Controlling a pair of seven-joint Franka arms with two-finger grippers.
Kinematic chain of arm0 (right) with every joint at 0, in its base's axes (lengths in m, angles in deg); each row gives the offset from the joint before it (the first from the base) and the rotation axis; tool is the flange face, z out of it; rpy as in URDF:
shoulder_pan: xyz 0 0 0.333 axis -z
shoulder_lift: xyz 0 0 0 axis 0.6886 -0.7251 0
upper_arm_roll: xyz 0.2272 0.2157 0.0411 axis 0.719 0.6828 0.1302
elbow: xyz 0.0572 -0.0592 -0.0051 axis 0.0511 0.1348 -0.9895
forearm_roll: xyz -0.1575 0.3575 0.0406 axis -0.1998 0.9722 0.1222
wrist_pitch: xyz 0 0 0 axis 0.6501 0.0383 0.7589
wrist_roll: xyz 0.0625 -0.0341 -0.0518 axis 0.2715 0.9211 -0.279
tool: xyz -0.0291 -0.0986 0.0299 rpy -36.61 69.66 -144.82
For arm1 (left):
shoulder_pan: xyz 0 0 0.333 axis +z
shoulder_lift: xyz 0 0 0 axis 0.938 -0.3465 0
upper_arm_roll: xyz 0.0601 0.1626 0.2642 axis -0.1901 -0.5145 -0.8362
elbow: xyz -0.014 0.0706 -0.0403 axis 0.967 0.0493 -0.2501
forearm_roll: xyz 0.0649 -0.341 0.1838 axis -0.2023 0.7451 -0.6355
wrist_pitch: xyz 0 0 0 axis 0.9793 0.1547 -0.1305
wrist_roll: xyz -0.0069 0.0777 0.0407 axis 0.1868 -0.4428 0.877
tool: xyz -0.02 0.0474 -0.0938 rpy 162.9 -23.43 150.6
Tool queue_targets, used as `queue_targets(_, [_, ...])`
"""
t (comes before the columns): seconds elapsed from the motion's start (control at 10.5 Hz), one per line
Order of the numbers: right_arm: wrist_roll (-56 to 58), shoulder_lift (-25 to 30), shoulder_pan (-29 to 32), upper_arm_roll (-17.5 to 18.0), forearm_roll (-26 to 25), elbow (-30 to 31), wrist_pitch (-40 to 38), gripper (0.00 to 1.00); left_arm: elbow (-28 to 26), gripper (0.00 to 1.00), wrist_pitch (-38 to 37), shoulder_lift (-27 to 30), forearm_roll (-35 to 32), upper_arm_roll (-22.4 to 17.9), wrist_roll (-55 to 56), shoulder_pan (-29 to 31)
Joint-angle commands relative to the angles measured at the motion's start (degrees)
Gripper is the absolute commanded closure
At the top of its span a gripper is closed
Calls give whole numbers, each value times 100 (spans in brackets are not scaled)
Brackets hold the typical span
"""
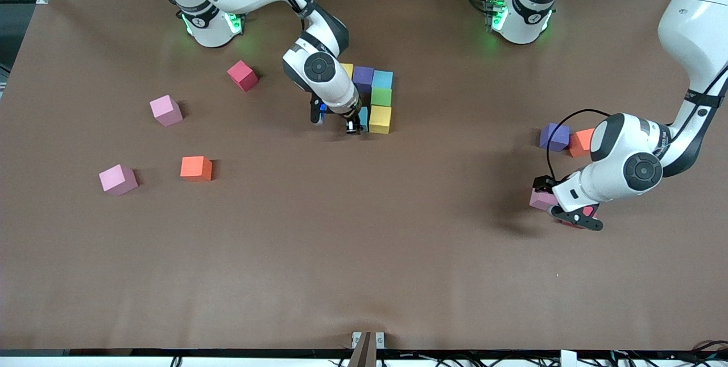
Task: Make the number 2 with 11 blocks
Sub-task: 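Grasp the light pink cube with the left gripper while the right gripper lowers cyan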
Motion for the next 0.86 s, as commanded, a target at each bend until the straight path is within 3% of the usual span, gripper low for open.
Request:
queue_targets(0.0, [-281, -169, -78, -56, -207, -92, 97, 100, -29, 0, 75, -27, 11, 15, 137, 17])
queue_targets(0.48, [-281, -266, -113, -56, -216, -189, 97, 100, -38, 0, 189, -107, 3, -3, 261, -10])
queue_targets(0.57, [-281, -275, -113, -56, -216, -206, 97, 79, -38, 5, 189, -107, 3, -3, 261, -10])
queue_targets(0.67, [-281, -283, -113, -56, -268, -224, 71, 30, -38, 7, 198, -107, -6, -29, 261, -19])
queue_targets(0.76, [-281, -284, -113, -56, -329, -250, 45, 5, -38, 10, 224, -107, -6, -56, 261, -27])
